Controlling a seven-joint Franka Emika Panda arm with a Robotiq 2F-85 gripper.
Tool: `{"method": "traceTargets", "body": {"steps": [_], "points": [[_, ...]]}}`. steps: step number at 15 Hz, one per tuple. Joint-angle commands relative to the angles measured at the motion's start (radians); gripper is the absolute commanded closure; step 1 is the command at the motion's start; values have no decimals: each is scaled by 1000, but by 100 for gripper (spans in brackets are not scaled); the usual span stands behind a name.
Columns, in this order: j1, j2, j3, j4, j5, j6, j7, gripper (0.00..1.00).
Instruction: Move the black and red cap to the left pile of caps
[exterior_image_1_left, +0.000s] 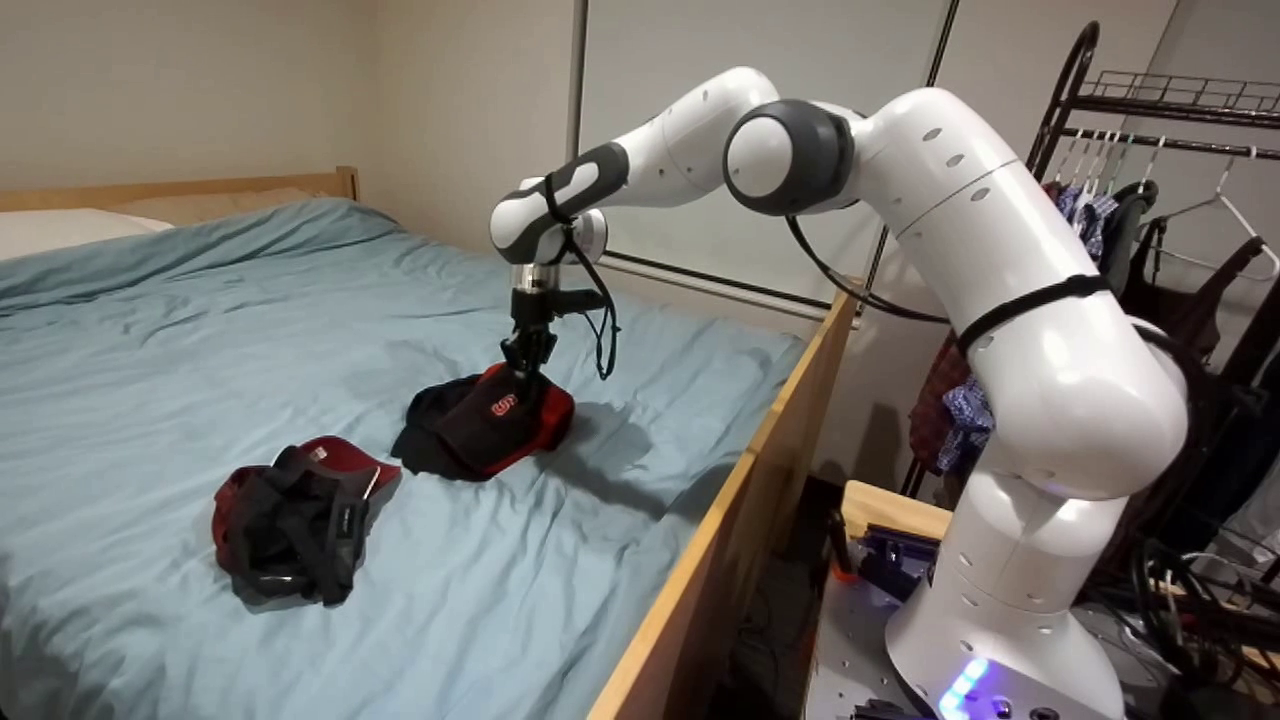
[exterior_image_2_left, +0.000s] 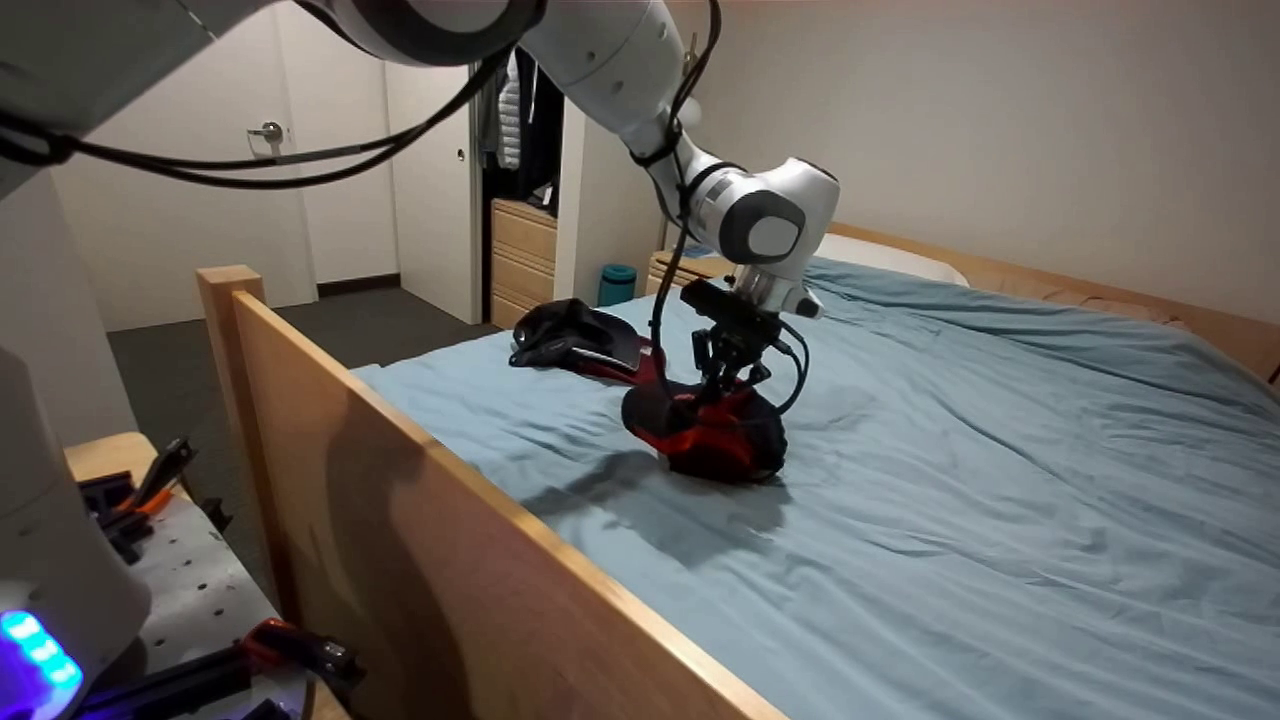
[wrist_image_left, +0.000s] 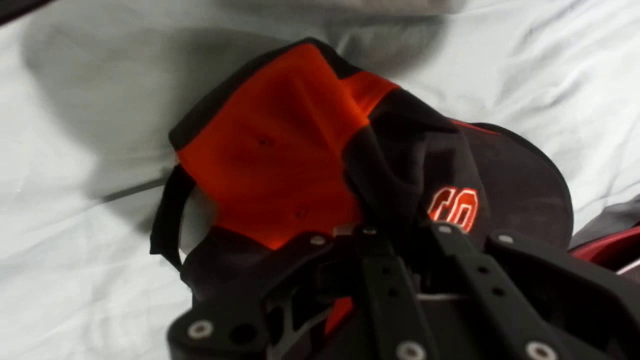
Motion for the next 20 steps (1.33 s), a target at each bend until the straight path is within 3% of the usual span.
{"method": "traceTargets", "body": {"steps": [1,7,9,12,17,19,20], "points": [[4,-65,-4,-42,66,-4,117,98],[44,-138,-74,-16,85,130,366,96],[94,-147,-112,-22,49,220,469,96],[226,-127,-187,-23,-81,321,613,96],[457,-49,-276,42,-342,172,806,96],[516,-15,-275,81,-408,90,823,96],[510,-8,-239,93,-397,68,781,96]]}}
